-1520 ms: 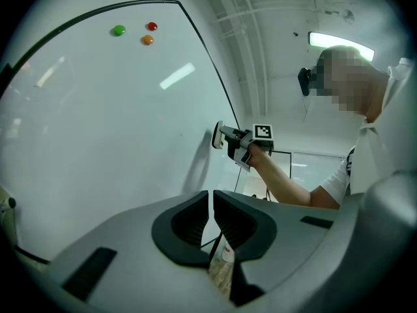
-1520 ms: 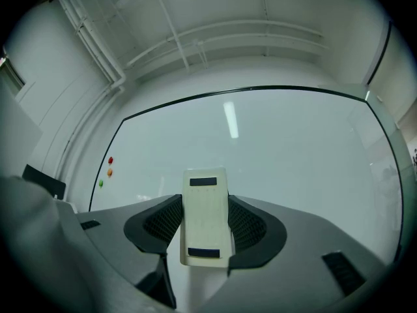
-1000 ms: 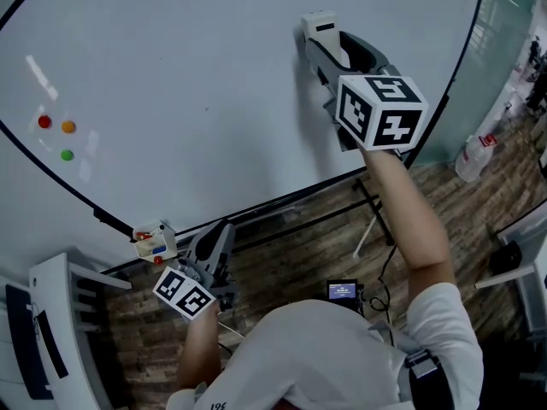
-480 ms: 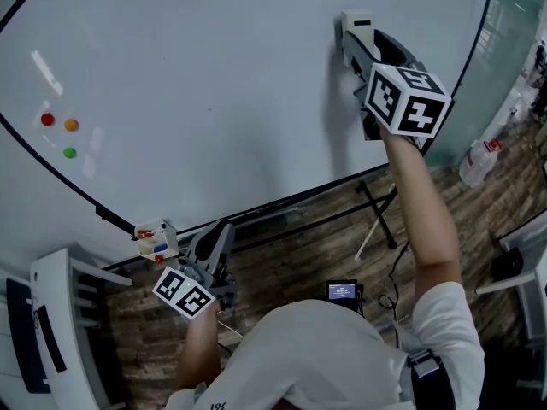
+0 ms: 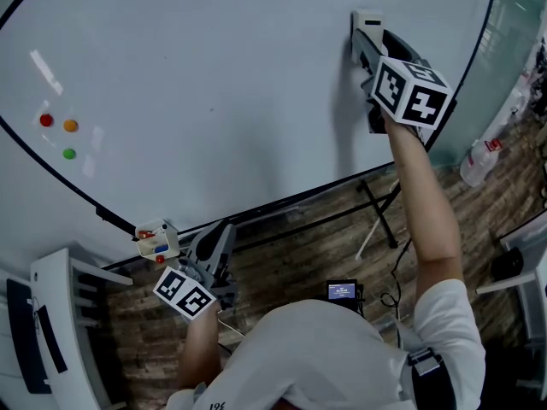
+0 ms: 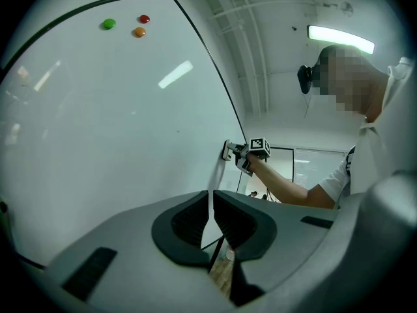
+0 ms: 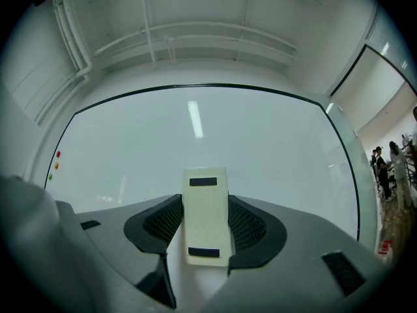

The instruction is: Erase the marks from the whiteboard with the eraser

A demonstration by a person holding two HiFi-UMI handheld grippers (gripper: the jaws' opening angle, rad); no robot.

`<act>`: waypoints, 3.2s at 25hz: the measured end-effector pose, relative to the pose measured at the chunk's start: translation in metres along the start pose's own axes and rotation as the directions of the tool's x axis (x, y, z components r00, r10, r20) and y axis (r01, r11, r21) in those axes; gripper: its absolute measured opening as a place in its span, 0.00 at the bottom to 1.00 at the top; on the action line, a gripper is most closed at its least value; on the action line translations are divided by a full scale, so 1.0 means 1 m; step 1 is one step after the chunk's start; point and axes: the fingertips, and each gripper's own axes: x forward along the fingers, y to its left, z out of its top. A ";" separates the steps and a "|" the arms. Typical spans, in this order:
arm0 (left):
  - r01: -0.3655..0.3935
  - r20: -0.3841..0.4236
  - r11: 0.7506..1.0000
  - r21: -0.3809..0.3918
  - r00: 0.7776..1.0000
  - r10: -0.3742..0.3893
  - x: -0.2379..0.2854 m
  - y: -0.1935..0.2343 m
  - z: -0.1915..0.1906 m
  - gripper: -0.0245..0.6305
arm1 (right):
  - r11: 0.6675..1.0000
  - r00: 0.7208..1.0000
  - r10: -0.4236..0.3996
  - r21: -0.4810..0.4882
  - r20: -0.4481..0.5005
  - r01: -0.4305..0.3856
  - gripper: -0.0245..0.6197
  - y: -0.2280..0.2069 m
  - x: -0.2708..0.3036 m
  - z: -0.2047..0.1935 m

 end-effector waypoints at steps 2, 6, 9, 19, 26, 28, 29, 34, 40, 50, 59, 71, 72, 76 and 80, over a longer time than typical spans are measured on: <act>0.000 0.000 1.000 -0.002 1.000 0.000 -0.002 0.003 0.000 0.06 | 1.000 1.000 -0.005 0.001 0.006 0.005 0.41 0.001 0.001 -0.001; 0.000 -0.001 1.000 -0.005 1.000 0.000 -0.003 0.006 0.000 0.06 | 1.000 1.000 -0.019 0.006 0.015 0.019 0.41 0.000 0.001 0.000; 0.000 0.000 1.000 -0.008 1.000 0.000 -0.003 0.009 0.001 0.06 | 0.999 0.999 -0.037 0.010 0.018 0.037 0.41 0.001 0.003 0.000; 0.003 -0.005 1.000 -0.024 1.000 -0.003 -0.012 0.017 -0.001 0.06 | 0.997 0.998 -0.063 0.033 0.025 0.062 0.41 0.014 0.004 0.000; -0.004 -0.006 1.000 -0.030 1.000 0.004 -0.024 0.024 -0.001 0.06 | 0.998 0.997 -0.065 0.019 0.032 0.065 0.41 0.035 0.004 -0.001; -0.006 -0.004 0.999 -0.032 1.000 0.006 -0.026 0.025 -0.001 0.06 | 0.998 0.997 -0.064 0.018 0.034 0.063 0.41 0.041 0.003 0.000; -0.006 -0.004 0.999 -0.033 1.000 0.006 -0.028 0.025 -0.001 0.06 | 0.998 0.997 -0.064 0.018 0.035 0.064 0.41 0.043 0.002 0.000; -0.004 -0.002 0.999 -0.043 1.000 0.004 -0.036 0.035 0.002 0.06 | 0.998 0.997 -0.067 0.016 0.044 0.067 0.41 0.060 0.004 0.001; -0.020 0.005 0.999 -0.049 1.000 0.020 -0.044 0.040 0.003 0.06 | 0.999 0.998 -0.052 0.014 0.045 0.051 0.41 0.079 0.007 0.000; -0.010 0.015 0.999 -0.053 1.000 0.011 -0.052 0.041 0.007 0.06 | 0.999 0.998 -0.048 0.010 0.047 0.048 0.41 0.095 0.002 0.005; -0.010 0.018 0.998 -0.057 1.000 0.011 -0.066 0.053 0.012 0.06 | 0.999 0.997 -0.046 0.001 0.057 0.046 0.41 0.120 0.004 0.007; -0.017 0.014 0.998 -0.061 1.000 0.018 -0.090 0.069 0.017 0.06 | 1.000 0.997 -0.021 -0.009 0.071 0.021 0.41 0.166 0.005 0.007; -0.017 0.014 0.998 -0.060 1.000 0.018 -0.093 0.071 0.018 0.06 | 1.000 0.997 -0.019 -0.010 0.073 0.020 0.41 0.171 0.006 0.007; -0.024 0.018 0.998 -0.060 1.000 0.025 -0.100 0.076 0.020 0.06 | 1.000 0.997 -0.009 -0.013 0.078 0.010 0.41 0.186 0.007 0.007; -0.030 0.021 0.998 -0.060 0.999 0.031 -0.108 0.078 0.021 0.06 | 1.000 0.997 -0.004 -0.014 0.082 0.005 0.41 0.195 0.005 0.007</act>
